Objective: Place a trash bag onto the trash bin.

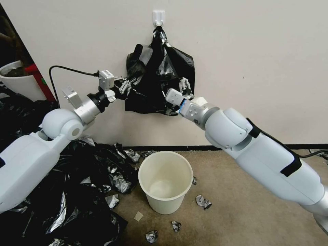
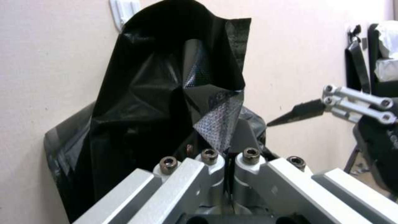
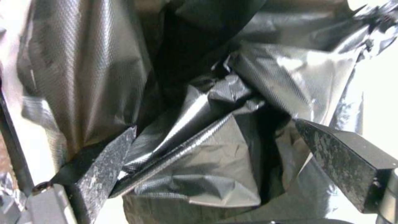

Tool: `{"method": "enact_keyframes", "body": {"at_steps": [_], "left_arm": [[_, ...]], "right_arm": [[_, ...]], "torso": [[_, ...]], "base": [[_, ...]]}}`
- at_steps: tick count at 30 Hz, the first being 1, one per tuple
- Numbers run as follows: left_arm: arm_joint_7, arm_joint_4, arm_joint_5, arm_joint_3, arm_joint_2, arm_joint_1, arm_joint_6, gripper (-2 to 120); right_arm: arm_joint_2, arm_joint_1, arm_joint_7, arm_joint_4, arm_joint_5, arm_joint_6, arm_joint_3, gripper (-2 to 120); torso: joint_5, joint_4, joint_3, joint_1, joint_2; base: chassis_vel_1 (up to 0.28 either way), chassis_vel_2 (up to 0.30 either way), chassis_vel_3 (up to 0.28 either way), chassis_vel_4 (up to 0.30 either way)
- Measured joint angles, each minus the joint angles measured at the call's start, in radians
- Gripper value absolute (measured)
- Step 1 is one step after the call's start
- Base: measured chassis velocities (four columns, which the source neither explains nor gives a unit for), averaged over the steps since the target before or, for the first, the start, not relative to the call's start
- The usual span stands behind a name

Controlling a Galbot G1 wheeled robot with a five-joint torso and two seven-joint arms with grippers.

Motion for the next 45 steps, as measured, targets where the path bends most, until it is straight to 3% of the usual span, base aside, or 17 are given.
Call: {"method": "enact_keyframes", "body": {"at_steps": [9, 13, 15, 18, 23, 27, 28, 32, 33, 35, 42, 45], "left_arm": [[0.000, 0.003, 0.001, -0.001, -0.002, 0.000, 0.000, 0], [0.000, 0.005, 0.001, -0.002, -0.003, -0.002, -0.002, 0], [0.000, 0.005, 0.001, -0.003, -0.003, -0.003, -0.002, 0], [-0.001, 0.005, 0.001, -0.008, 0.000, -0.003, -0.003, 0], [-0.002, 0.005, 0.000, -0.015, 0.005, 0.003, -0.004, 0], [-0.002, 0.002, -0.001, -0.021, 0.010, 0.013, -0.005, 0], [-0.002, 0.002, -0.001, -0.021, 0.010, 0.013, -0.005, 0], [-0.002, 0.001, -0.001, -0.025, 0.006, 0.025, -0.006, 0], [-0.002, 0.001, -0.001, -0.025, 0.006, 0.025, -0.006, 0], [-0.003, -0.003, -0.001, -0.032, -0.001, 0.038, -0.006, 0], [-0.015, -0.021, 0.001, -0.066, -0.022, 0.093, -0.014, 0], [-0.061, -0.069, 0.010, -0.129, -0.049, 0.179, -0.045, 0]], "right_arm": [[0.003, -0.001, -0.003, -0.033, -0.011, 0.000, 0.003, 95], [0.003, -0.003, -0.002, -0.039, -0.010, 0.000, 0.017, 77], [0.003, -0.003, -0.002, -0.039, -0.009, 0.000, 0.020, 74], [0.004, -0.004, -0.003, -0.046, 0.016, 0.000, 0.045, 57], [0.004, -0.005, 0.006, -0.051, 0.061, 0.000, 0.063, 43], [0.002, -0.009, 0.041, -0.065, 0.110, 0.000, 0.087, 25], [0.002, -0.009, 0.041, -0.065, 0.110, 0.000, 0.087, 25], [0.010, -0.014, 0.135, -0.070, 0.212, 0.005, 0.103, 7], [0.010, -0.014, 0.135, -0.070, 0.212, 0.005, 0.103, 7], [0.015, -0.027, 0.232, -0.068, 0.317, 0.059, 0.108, 0], [0.027, -0.077, 0.347, -0.080, 0.469, 0.235, 0.125, 0], [0.048, -0.178, 0.479, -0.054, 0.746, 0.423, 0.147, 0]], "torso": [[0.0000, 0.0000, 0.000, 0.000, 0.000], [0.0000, -0.0001, 0.000, 0.000, 0.000], [0.0000, -0.0001, 0.000, 0.000, 0.000], [0.0001, -0.0001, 0.000, 0.000, 0.000], [0.0000, 0.0000, 0.000, 0.000, 0.000], [0.0000, -0.0001, 0.000, 0.000, 0.000], [0.0000, -0.0001, 0.000, 0.000, 0.000], [0.0001, -0.0001, 0.000, 0.000, 0.000], [0.0001, -0.0001, 0.000, 0.000, 0.000], [0.0000, -0.0001, 0.000, 0.000, 0.000], [0.0000, -0.0001, 0.000, 0.000, 0.000], [0.0000, -0.0001, 0.000, 0.000, 0.000]], "base": [[0.000, 0.000, 0.000, 0.000], [0.000, 0.000, 0.000, 0.000], [0.000, 0.000, 0.000, 0.000], [0.000, 0.000, 0.000, 0.000], [0.000, 0.000, 0.000, 0.000], [0.000, 0.000, 0.000, 0.000], [0.000, 0.000, 0.000, 0.000], [0.000, 0.000, 0.000, 0.000], [0.000, 0.000, 0.000, 0.000], [0.000, 0.000, 0.000, 0.000], [0.000, 0.000, 0.000, 0.000], [0.000, 0.000, 0.000, 0.000]]}}
